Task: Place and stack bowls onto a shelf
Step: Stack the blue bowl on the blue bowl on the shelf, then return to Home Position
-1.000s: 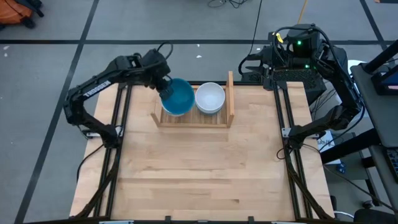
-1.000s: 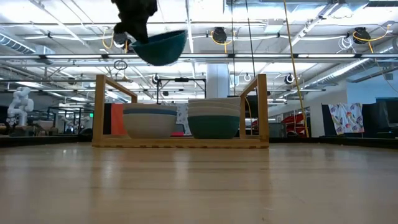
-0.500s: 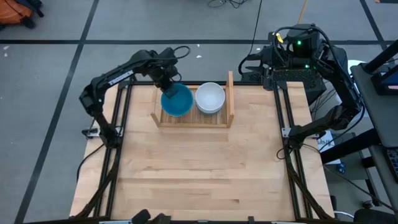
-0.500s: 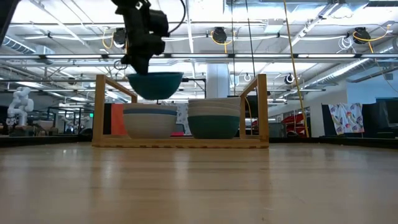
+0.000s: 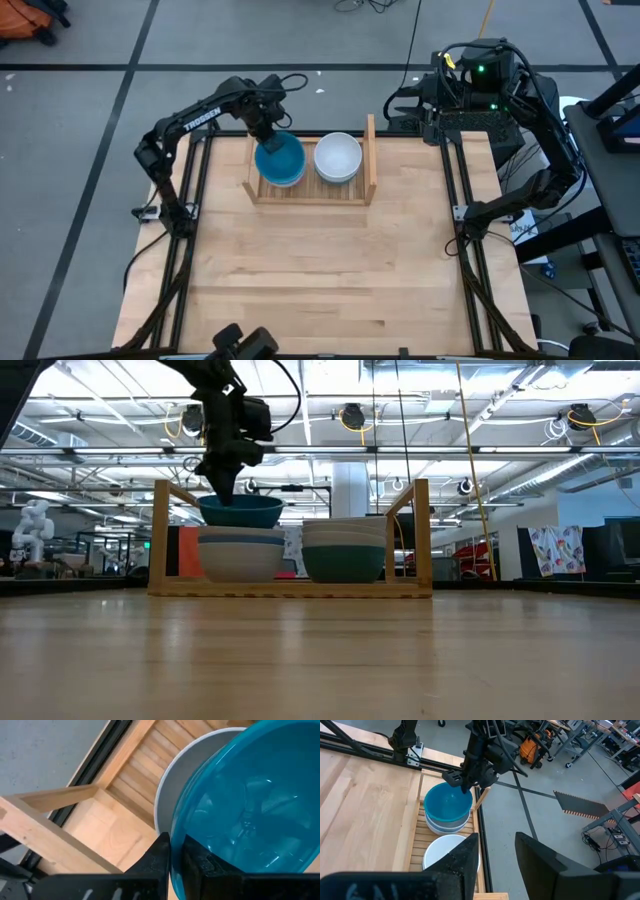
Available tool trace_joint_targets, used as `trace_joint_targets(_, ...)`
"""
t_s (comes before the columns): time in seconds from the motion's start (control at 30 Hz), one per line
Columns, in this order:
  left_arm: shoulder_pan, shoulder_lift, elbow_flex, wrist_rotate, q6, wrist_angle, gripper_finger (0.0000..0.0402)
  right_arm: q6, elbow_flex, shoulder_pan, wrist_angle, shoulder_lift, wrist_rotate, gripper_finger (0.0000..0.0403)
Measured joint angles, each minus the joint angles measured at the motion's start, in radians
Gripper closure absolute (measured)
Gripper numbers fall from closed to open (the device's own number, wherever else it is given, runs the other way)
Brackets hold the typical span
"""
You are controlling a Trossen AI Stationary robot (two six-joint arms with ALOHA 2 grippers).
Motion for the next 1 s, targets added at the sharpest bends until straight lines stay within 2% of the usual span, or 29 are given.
trace_joint_targets(0.17, 0.000, 0.000, 0.000, 0.047, 0.099, -0.012, 0.0378, -0.002, 0.000, 0.000, 0.000, 0.000, 0.000, 0.0280)
trace_joint_targets(0.5, 0.000, 0.000, -0.013, 0.046, 0.108, -0.001, 0.0378, -0.003, 0.000, 0.000, 0.000, 0.000, 0.000, 0.0280)
trace_joint_targets(0.73, -0.003, 0.000, -0.013, 0.045, 0.063, 0.035, 0.0325, -0.003, 0.000, 0.000, 0.000, 0.000, 0.000, 0.0280)
trace_joint_targets(1.0, -0.003, 0.000, -0.013, 0.038, 0.034, 0.028, 0.0316, -0.002, 0.000, 0.000, 0.000, 0.000, 0.000, 0.0280)
